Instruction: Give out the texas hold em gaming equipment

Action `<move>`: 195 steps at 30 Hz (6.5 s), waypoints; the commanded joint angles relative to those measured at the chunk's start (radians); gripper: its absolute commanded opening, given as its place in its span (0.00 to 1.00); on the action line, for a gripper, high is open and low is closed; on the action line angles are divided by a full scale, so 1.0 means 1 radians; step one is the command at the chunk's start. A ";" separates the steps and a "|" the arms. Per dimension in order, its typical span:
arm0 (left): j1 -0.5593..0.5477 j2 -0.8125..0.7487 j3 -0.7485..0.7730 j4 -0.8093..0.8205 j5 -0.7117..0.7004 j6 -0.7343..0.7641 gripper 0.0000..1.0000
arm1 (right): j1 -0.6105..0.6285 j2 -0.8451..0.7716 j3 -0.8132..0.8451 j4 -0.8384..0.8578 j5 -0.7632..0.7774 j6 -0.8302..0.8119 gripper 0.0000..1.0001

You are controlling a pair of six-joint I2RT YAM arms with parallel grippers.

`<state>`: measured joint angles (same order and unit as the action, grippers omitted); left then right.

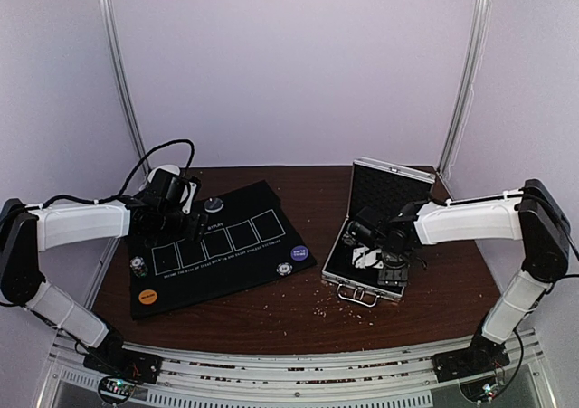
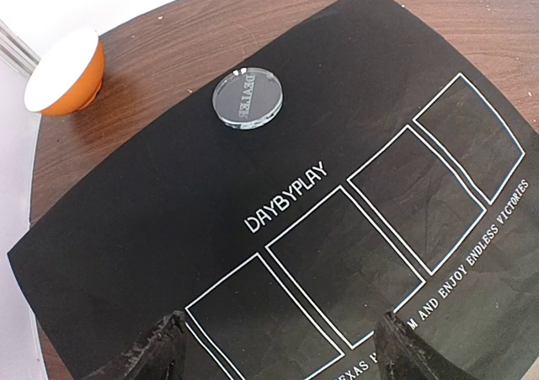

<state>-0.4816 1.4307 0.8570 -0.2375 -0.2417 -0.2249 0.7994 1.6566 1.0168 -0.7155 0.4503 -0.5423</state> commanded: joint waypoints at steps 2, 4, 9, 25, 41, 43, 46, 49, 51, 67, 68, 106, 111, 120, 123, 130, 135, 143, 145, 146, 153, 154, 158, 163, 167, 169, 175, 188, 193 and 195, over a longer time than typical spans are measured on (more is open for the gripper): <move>-0.001 0.002 -0.001 0.026 0.009 0.016 0.80 | -0.045 -0.014 0.022 0.005 0.062 0.042 0.71; 0.000 0.002 -0.001 0.025 0.009 0.016 0.80 | -0.054 -0.011 0.028 0.002 0.064 0.051 0.67; 0.000 0.003 -0.002 0.026 0.009 0.017 0.80 | -0.060 -0.014 0.044 0.007 0.089 0.052 0.63; -0.001 0.006 -0.001 0.024 0.013 0.018 0.80 | -0.102 -0.025 0.005 0.066 0.095 -0.026 0.68; -0.001 0.008 -0.001 0.024 0.014 0.022 0.80 | -0.098 0.032 0.003 -0.041 -0.129 0.030 0.58; 0.000 0.010 -0.001 0.024 0.015 0.022 0.80 | -0.098 0.035 0.015 -0.077 -0.173 0.042 0.58; -0.001 0.011 0.000 0.026 0.017 0.023 0.80 | -0.097 0.033 0.016 -0.083 -0.157 0.062 0.57; 0.000 0.015 0.002 0.026 0.023 0.024 0.80 | -0.096 0.029 0.020 -0.089 -0.146 0.063 0.55; -0.001 0.016 0.002 0.026 0.024 0.023 0.80 | -0.096 0.024 0.022 -0.083 -0.125 0.064 0.54; 0.000 0.011 -0.001 0.023 0.030 0.027 0.80 | -0.132 0.034 0.008 0.064 -0.055 0.011 0.76; 0.000 0.013 -0.001 0.023 0.028 0.028 0.80 | -0.134 0.040 0.003 0.060 -0.064 0.014 0.75; -0.001 0.020 -0.004 0.019 0.021 0.038 0.80 | -0.141 0.113 -0.018 -0.029 -0.160 0.093 0.78; -0.001 0.023 -0.003 0.018 0.018 0.037 0.80 | -0.141 0.095 -0.016 -0.031 -0.149 0.107 0.81; 0.000 0.025 -0.003 0.018 0.018 0.039 0.80 | -0.141 0.028 -0.007 -0.048 -0.151 0.107 0.81; -0.001 0.024 -0.002 0.017 0.017 0.038 0.80 | -0.141 0.014 -0.026 -0.046 -0.179 0.105 0.79; -0.001 0.025 -0.001 0.017 0.024 0.039 0.80 | -0.141 0.066 -0.022 -0.065 -0.199 0.111 0.76; -0.001 0.025 -0.001 0.015 0.024 0.038 0.80 | -0.150 0.105 -0.014 -0.062 -0.163 0.116 0.77; 0.000 0.030 0.001 0.015 0.026 0.041 0.80 | -0.158 0.111 0.004 -0.069 -0.090 0.151 0.85; -0.001 0.031 0.001 0.015 0.028 0.041 0.80 | -0.158 0.097 0.009 -0.069 -0.085 0.157 0.87; -0.001 0.031 0.001 0.015 0.027 0.040 0.80 | -0.158 0.085 0.013 -0.072 -0.082 0.160 0.89; -0.001 0.034 0.002 0.015 0.030 0.041 0.80 | -0.157 0.036 0.030 -0.088 -0.080 0.159 0.89; -0.002 0.034 0.002 0.015 0.031 0.040 0.80 | -0.157 0.030 0.029 -0.088 -0.088 0.155 0.88; -0.001 0.033 0.003 0.016 0.034 0.040 0.80 | -0.154 0.015 0.020 -0.090 -0.127 0.150 0.85; 0.000 0.034 0.004 0.015 0.035 0.041 0.80 | -0.155 0.037 0.020 -0.086 -0.156 0.146 0.84; 0.000 0.034 0.002 0.014 0.035 0.040 0.80 | -0.155 0.077 0.050 -0.097 -0.167 0.148 0.81; -0.001 0.031 0.002 0.014 0.034 0.041 0.80 | -0.155 0.088 0.049 -0.089 -0.165 0.143 0.81; -0.001 0.034 0.003 0.014 0.035 0.041 0.80 | -0.156 0.111 0.043 -0.062 -0.149 0.122 0.81; -0.001 0.032 0.002 0.012 0.030 0.042 0.80 | -0.168 0.146 0.029 0.003 -0.225 0.089 0.59; -0.001 0.029 0.002 0.010 0.029 0.043 0.80 | -0.180 0.153 0.007 0.014 -0.210 0.095 0.65; -0.001 0.030 0.002 0.011 0.028 0.044 0.80 | -0.185 0.163 0.011 0.008 -0.220 0.099 0.62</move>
<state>-0.4816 1.4582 0.8570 -0.2405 -0.2195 -0.1978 0.6262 1.7592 1.0672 -0.7349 0.2993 -0.4572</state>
